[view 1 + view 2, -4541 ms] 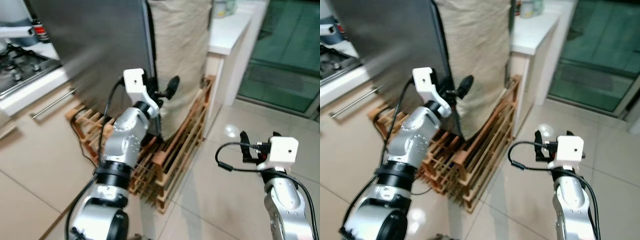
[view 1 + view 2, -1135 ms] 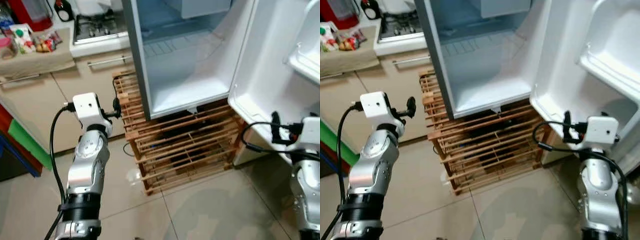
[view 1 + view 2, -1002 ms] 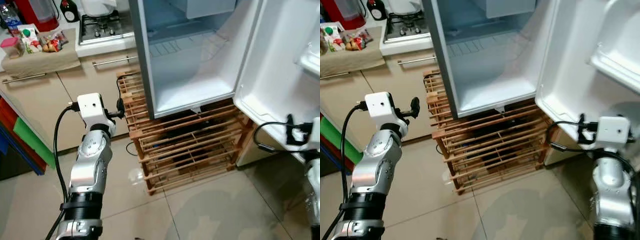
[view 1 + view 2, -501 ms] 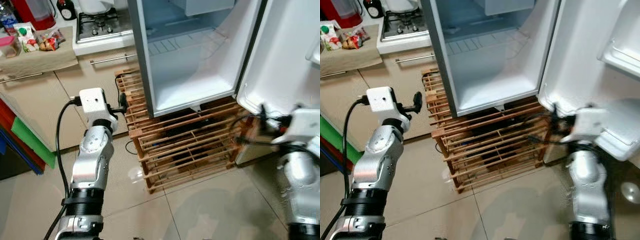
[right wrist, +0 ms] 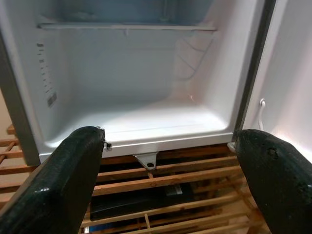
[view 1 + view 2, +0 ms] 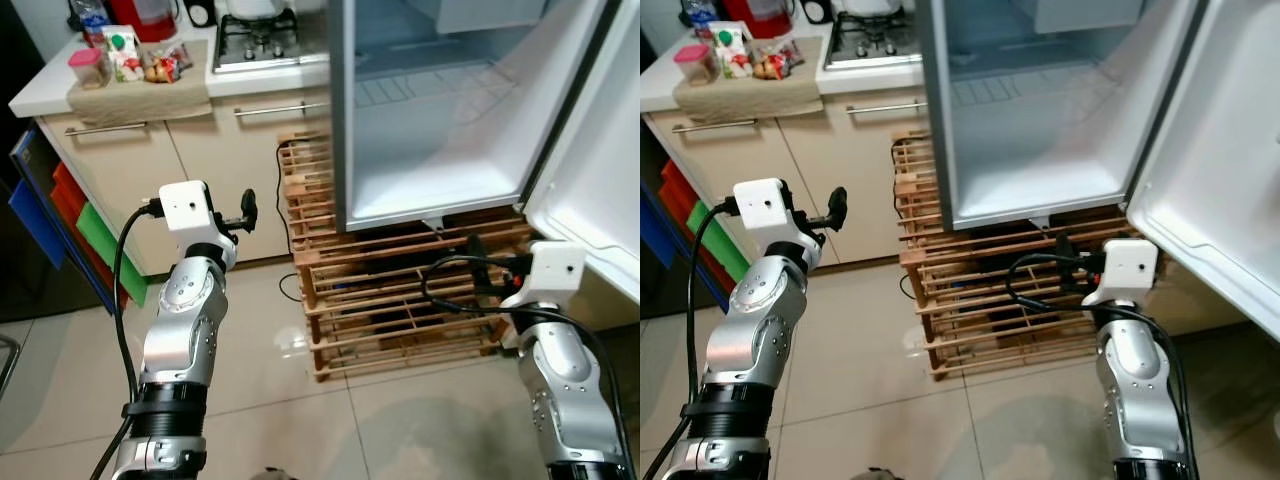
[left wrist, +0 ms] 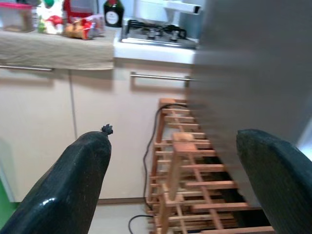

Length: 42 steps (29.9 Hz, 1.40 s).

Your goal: Restocking fridge

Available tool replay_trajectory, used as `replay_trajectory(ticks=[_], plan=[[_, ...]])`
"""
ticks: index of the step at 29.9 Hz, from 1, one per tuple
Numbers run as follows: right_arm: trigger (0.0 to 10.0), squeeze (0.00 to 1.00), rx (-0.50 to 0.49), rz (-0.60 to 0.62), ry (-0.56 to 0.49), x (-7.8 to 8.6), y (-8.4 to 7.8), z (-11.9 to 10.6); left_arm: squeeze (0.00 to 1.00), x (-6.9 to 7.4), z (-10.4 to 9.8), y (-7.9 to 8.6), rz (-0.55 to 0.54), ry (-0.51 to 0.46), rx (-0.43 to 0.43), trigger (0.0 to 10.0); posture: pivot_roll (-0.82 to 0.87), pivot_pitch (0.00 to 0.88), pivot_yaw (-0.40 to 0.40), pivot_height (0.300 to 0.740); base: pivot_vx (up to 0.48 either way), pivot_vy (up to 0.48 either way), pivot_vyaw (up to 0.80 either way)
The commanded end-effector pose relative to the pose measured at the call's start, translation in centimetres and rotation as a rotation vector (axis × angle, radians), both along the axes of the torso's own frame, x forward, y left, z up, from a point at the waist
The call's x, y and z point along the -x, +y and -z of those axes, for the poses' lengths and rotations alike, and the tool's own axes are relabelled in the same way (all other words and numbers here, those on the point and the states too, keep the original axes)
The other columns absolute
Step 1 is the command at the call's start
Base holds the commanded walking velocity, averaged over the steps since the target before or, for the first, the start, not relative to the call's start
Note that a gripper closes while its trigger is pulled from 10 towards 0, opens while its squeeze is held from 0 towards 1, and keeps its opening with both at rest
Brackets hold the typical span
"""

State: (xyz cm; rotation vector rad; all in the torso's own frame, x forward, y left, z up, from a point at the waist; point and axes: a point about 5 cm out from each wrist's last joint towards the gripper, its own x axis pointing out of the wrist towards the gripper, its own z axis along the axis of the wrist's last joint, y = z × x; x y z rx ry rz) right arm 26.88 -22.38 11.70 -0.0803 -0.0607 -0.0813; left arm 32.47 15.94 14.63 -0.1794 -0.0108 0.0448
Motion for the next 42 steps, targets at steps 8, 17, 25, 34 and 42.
replay_trajectory(ticks=[8,17,25,34,42], plan=[[10.0,0.00,0.010,-0.013,0.027,-0.3,0.3,0.5,0.00,0.0,0.2,1.5,-0.067,0.018,-0.009,10.0,-0.12,0.000,0.097,0.740,0.000,0.480,0.41],[10.0,0.00,0.002,-0.011,0.013,-0.5,0.6,0.4,0.00,0.0,0.1,1.5,-0.059,0.021,-0.047,10.0,-0.12,0.000,0.097,0.740,0.000,0.427,0.50],[10.0,0.00,-0.002,-0.008,0.010,-0.6,0.6,0.3,0.00,0.3,0.1,2.0,-0.075,0.021,-0.067,10.0,-0.11,0.000,0.090,0.740,0.000,0.000,0.00],[10.0,0.00,-0.014,-0.016,0.011,-0.9,1.1,0.4,0.00,0.5,-0.3,1.1,0.031,-0.018,-0.065,10.0,-0.10,0.000,0.088,0.740,0.130,0.000,0.00],[10.0,0.00,-0.078,-0.009,0.023,-1.6,2.2,0.7,0.00,0.4,-0.5,0.9,0.051,-0.038,-0.075,10.0,-0.09,0.000,0.084,0.740,0.431,0.000,0.00]])
